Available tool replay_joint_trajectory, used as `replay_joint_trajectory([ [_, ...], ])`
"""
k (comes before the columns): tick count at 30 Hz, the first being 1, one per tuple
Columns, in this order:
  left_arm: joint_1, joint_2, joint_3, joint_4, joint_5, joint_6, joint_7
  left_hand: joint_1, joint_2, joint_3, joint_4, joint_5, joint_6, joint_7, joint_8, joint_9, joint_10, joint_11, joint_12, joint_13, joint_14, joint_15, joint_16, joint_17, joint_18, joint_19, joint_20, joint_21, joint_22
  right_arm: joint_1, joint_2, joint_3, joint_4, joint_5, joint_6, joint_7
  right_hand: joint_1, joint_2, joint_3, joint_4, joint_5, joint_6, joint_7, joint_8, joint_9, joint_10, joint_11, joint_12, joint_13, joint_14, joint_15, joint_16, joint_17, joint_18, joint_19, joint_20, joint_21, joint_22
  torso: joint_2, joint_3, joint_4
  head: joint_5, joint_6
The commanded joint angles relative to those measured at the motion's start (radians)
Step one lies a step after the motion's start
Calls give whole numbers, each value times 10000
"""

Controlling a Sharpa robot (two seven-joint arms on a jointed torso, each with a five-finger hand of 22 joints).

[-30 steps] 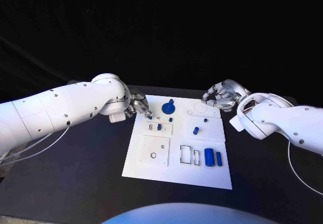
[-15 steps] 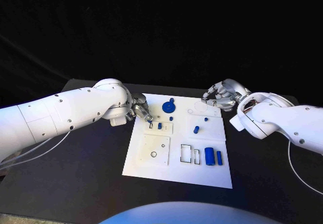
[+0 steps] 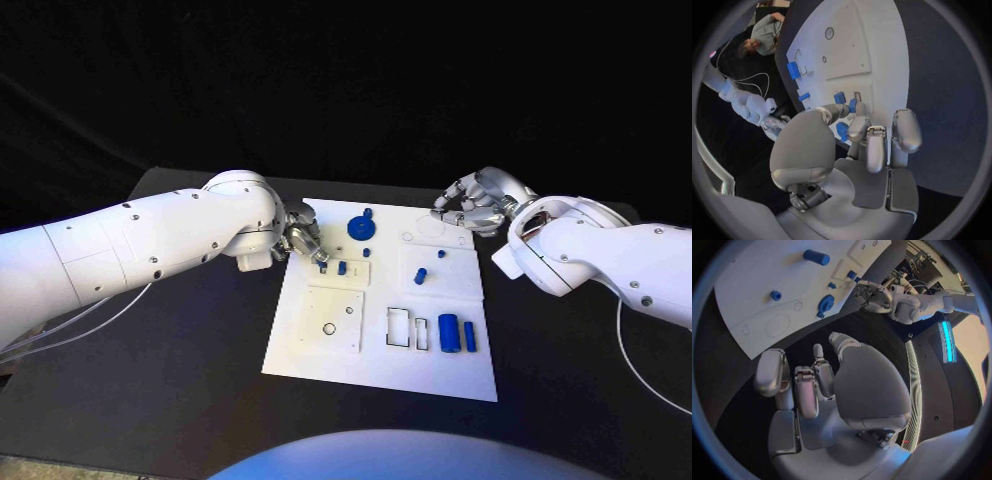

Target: Assemble the parts on the task board

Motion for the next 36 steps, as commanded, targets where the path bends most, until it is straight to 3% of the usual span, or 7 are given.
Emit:
replay_joint_trajectory([
  [1,-3,33,-3,25,-74,306,50,12,106,1851,-1913,50,294,-245,34,18,67,-10,40,-3,1038,-59,36,2634,-27,70,-23,55,971,-6,1,0,16,-122,121,39,-108,-10,38,-3,-36,70,15,-46,-14,-27,-64,-3,-4,959,-46,-42,2289,46,11,-61,-43,14,-3,-2,-2,16,-13],
  [13,-13,174,-93,-76,-295,337,-14,2,101,1858,-1929,95,305,-247,31,21,76,-11,38,0,1038,-61,36,2634,-28,74,-25,60,977,-7,0,0,10,-124,125,38,-142,-32,72,-7,-2,65,17,-81,-22,-26,-64,-6,-7,956,-47,-47,2274,46,12,-66,-50,15,-1,-4,0,40,-14],
  [36,-15,147,-122,-88,-436,582,-101,-15,85,1862,-1958,166,322,-248,29,27,88,-11,36,5,1038,-61,36,2634,-27,70,-28,53,979,-7,-11,0,-24,-130,93,-9,-122,-51,109,-31,8,78,11,-96,-22,-18,-69,1,3,958,-50,-45,2282,46,12,-69,-55,16,-2,2,-2,37,-44],
])
